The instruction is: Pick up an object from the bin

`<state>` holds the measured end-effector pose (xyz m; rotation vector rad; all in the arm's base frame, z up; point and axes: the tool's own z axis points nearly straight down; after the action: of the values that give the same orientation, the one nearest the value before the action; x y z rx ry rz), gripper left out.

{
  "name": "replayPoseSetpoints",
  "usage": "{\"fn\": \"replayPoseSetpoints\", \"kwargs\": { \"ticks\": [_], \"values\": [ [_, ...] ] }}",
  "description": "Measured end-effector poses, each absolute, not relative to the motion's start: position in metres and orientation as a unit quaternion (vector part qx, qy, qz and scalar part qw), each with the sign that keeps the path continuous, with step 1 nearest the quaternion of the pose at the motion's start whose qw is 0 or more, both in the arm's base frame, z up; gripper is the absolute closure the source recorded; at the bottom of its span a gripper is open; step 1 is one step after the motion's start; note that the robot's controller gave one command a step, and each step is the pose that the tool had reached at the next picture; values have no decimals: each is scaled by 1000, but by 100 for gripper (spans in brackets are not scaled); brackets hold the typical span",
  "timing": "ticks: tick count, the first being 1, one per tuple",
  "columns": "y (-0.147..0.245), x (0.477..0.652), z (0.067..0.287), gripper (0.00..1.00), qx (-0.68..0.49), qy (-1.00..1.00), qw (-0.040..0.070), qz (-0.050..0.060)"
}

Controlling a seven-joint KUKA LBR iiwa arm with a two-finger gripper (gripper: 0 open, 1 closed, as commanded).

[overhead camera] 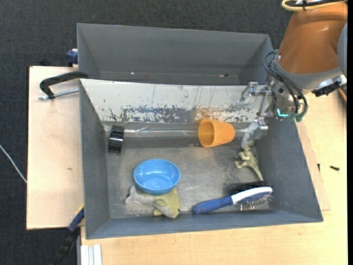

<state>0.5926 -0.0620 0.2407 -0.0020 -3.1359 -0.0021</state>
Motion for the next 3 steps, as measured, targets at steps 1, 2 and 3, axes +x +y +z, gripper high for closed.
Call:
{"fn": "replayPoseSetpoints", "kwargs": {
  "ticks": [1, 2, 3],
  "values": [
    [13, 601, 83, 0, 10, -1000, -4, -1],
    [-84, 603, 103, 0, 69, -998, -5, 1],
    [-51, 603, 103, 0, 249, -969, -4, 0]
  ]
}}
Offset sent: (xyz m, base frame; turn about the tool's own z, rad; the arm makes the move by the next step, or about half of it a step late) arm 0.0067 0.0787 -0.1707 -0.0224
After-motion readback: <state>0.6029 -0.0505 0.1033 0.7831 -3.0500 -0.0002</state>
